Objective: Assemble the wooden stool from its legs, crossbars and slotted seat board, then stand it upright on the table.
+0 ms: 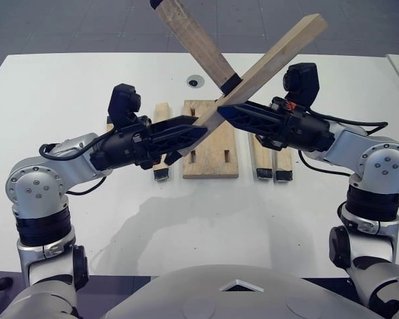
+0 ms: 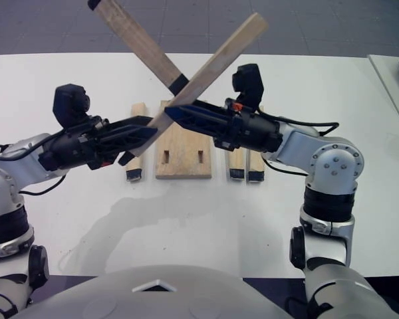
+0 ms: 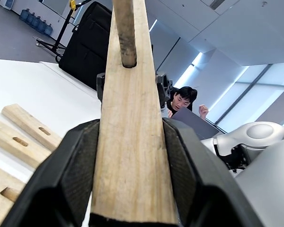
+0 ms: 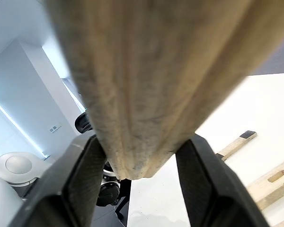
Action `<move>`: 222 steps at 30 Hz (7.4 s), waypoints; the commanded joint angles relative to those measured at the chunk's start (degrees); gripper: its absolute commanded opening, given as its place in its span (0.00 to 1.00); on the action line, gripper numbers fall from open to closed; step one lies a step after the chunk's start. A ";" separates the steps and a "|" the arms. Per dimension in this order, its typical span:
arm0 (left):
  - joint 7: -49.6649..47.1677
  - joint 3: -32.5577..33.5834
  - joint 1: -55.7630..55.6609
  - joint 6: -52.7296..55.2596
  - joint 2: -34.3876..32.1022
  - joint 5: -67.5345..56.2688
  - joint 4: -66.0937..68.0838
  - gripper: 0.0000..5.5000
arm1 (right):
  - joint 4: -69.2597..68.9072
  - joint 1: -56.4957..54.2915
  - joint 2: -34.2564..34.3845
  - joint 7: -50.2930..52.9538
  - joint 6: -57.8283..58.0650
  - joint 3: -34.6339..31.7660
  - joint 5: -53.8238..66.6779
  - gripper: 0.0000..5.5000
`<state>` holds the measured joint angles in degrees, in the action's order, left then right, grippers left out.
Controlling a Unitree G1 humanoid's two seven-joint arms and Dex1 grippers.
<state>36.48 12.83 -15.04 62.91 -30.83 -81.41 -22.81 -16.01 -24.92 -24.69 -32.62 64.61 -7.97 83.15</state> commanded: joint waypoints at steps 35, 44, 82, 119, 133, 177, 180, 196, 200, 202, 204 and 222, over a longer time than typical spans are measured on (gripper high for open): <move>-24.74 -33.72 4.92 -15.13 -0.64 68.91 0.58 0.98 | -2.57 9.82 -11.17 -2.09 -6.52 -6.65 -10.28 0.37; -17.24 -39.52 5.71 -7.90 -7.41 73.42 -1.19 0.98 | -0.14 6.08 -9.91 -2.69 -13.37 -2.86 -21.12 0.37; 9.80 -38.00 7.47 -60.26 -21.92 84.42 27.61 0.98 | 28.45 -6.89 -7.78 -25.64 -32.45 16.39 -58.04 0.37; 6.59 -34.29 9.19 -56.31 -13.20 86.81 20.41 0.98 | 25.19 -1.93 -1.58 -26.08 -28.49 31.30 -66.86 0.37; 6.20 -33.57 9.80 -56.31 -10.53 88.02 21.16 0.98 | 53.68 -7.46 0.05 -30.97 -30.65 24.33 -65.39 0.37; 3.78 -31.38 8.20 -54.32 -7.16 89.90 23.81 0.98 | 14.92 -28.47 -4.88 -2.70 -21.20 -7.35 -51.87 0.98; 3.73 -31.43 8.13 -54.36 -7.03 89.94 23.89 0.98 | 12.23 -33.08 -0.56 4.25 -20.11 -10.59 -47.73 0.98; 3.93 -31.42 9.17 -54.05 -7.31 89.98 22.86 0.98 | 5.30 -7.03 5.27 14.13 -11.43 3.08 -42.17 0.98; 4.08 -31.33 9.66 -53.90 -7.28 89.76 22.39 0.98 | 7.24 -4.69 5.60 13.49 -13.95 4.24 -44.22 0.98; 4.00 -31.28 10.23 -53.80 -7.30 89.82 22.13 0.98 | 6.46 -8.29 6.50 14.90 -14.05 1.55 -42.48 0.98; 3.91 -31.15 10.73 -53.68 -7.11 89.94 21.94 0.98 | 4.50 -13.25 7.24 17.16 -14.24 -2.28 -39.58 0.98; -12.81 -30.90 5.04 -26.63 8.84 93.87 15.66 0.98 | -19.36 14.43 5.99 39.89 -13.68 -10.86 -44.40 0.98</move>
<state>23.00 -15.61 -12.59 29.16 -23.85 11.80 -7.40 -33.42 -18.19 -18.74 7.00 50.72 -22.70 42.60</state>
